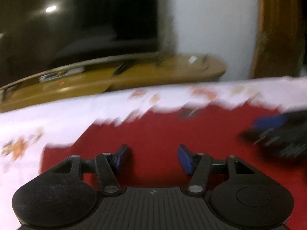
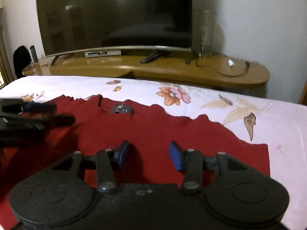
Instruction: Fold small clothes
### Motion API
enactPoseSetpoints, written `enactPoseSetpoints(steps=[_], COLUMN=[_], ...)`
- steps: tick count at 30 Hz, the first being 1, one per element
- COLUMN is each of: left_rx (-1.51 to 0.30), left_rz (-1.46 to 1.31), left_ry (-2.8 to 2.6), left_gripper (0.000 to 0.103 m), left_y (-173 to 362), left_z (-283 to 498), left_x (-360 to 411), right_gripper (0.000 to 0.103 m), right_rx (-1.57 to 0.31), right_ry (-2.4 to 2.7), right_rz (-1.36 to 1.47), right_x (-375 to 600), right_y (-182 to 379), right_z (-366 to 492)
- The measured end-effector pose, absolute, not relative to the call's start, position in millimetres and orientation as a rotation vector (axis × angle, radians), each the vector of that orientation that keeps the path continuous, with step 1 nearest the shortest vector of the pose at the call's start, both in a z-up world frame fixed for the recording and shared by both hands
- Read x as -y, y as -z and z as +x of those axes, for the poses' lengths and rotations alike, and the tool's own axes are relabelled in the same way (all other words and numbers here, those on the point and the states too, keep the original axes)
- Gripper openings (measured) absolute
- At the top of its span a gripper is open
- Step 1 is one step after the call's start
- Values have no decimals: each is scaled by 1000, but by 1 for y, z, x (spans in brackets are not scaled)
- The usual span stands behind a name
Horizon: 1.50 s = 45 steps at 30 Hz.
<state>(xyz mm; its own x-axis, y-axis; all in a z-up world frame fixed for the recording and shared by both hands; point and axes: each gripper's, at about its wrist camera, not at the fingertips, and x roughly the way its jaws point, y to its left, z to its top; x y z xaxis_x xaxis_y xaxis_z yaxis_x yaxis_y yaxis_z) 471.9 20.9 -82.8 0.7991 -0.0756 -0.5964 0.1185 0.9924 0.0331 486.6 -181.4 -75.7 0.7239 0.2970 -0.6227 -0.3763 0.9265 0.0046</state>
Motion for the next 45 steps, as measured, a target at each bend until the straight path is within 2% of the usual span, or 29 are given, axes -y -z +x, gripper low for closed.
enactPoseSetpoints(steps=[1, 4, 7, 10, 12, 16, 21, 26, 32, 38, 42, 45], left_rx=[-625, -638, -663, -657, -584, -494, -626, -620, -624, -529, -586, -622], left_rz=[39, 4, -40, -47, -26, -21, 22, -12, -65, -58, 31, 103], left_ry=[88, 0, -27, -55, -61, 81, 135, 95, 42, 83, 119, 71], left_gripper=[68, 69, 69, 69, 69, 69, 69, 69, 69, 69, 69, 69], left_y=[83, 85, 87, 84, 69, 51, 76, 88, 90, 60, 76, 96], left_z=[465, 454, 453, 453, 434, 410, 414, 390, 370, 345, 328, 315], left_x=[-38, -89, -111, -111, -100, -55, -9, -54, -105, -45, -3, -6], right_gripper=[47, 41, 41, 43, 48, 49, 49, 51, 49, 50, 50, 51], right_rx=[-664, -671, -688, -677, -627, -581, -639, -632, -653, -611, -633, -650], right_ry=[-375, -305, -288, -276, -258, -415, -539, -491, -377, -415, -492, -489], right_rz=[-144, -147, -79, -142, -120, -72, -184, -262, -158, -88, -160, -270], right_x=[189, 239, 280, 264, 257, 226, 159, 180, 265, 211, 161, 146], right_y=[77, 74, 73, 70, 60, 48, 74, 80, 73, 54, 69, 84], right_z=[486, 488, 490, 487, 475, 447, 429, 422, 414, 380, 348, 329])
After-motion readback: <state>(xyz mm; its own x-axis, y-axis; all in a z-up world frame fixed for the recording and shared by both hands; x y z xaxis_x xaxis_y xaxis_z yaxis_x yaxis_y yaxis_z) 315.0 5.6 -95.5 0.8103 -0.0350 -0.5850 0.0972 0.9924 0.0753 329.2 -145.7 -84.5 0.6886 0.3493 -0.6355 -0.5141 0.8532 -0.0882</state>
